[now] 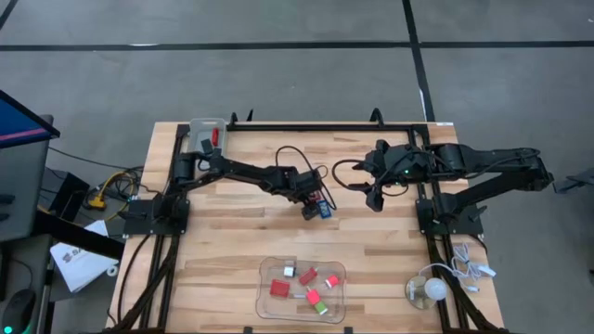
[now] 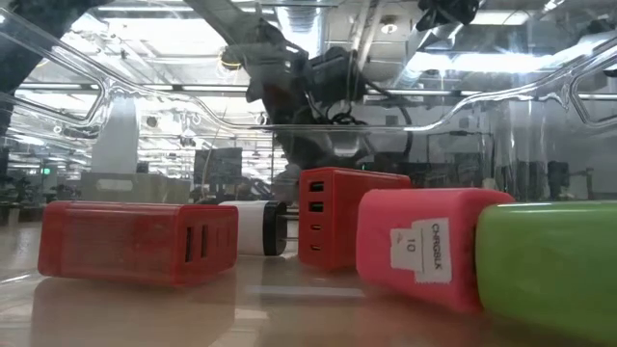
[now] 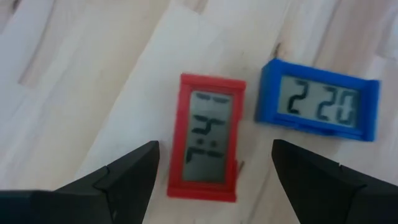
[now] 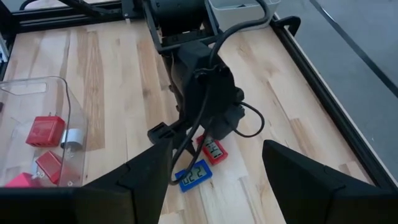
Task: Pick & Place Office items
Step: Put the red digital clock into the gray bin
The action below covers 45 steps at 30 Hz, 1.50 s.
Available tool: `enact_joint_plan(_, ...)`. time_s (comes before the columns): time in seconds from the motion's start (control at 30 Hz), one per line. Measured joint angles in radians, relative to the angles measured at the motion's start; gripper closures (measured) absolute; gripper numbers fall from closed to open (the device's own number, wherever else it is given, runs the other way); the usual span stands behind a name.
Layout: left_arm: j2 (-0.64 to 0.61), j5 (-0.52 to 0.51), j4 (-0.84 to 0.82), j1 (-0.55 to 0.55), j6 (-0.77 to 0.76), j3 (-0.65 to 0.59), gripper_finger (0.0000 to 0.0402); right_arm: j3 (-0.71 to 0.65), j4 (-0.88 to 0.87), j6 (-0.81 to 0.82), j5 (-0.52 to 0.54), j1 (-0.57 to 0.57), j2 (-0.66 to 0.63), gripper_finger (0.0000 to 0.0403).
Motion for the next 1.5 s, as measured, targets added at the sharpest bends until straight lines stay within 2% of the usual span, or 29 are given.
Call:
enact_joint_plan(0.2,0.018,-0.03,-0.021,-0.002,0.002,0.003,0.012,0.0,0.0,0.003,0.0,0.0,0.0,0.0159)
enact_joint_plan(0.3,0.018,-0.053,-0.03,-0.007,-0.002,0.003,0.0161,0.0,-0.001,0.005,0.0,0.0,0.0,0.0159)
enact_joint_plan(0.47,0.018,-0.06,-0.034,-0.009,-0.003,0.003,0.0252,0.0,-0.002,0.008,0.0,0.0,0.0,0.0159)
enact_joint_plan(0.77,-0.03,-0.018,-0.073,-0.011,0.033,-0.005,0.0257,0.0,-0.011,0.008,0.0,0.0,0.0,0.0159)
enact_joint_plan(0.97,-0.2,-0.073,-0.134,-0.015,0.08,-0.001,0.0257,0.0,-0.015,0.009,0.0,-0.001,0.0,0.0159)
enact_joint_plan(1.13,-0.401,-0.264,-0.342,0.005,0.077,-0.001,0.0257,0.0,-0.015,0.016,-0.001,0.0,0.0,0.0159)
enact_joint_plan(1.33,-0.624,-0.361,-0.695,0.075,-0.074,-0.002,0.0257,0.0,-0.017,0.024,0.0,0.018,0.0,0.0159)
enact_joint_plan(1.5,-0.79,-0.378,-0.907,0.081,-0.242,-0.1,0.0257,0.0,-0.017,0.027,-0.001,0.034,0.0,0.0159)
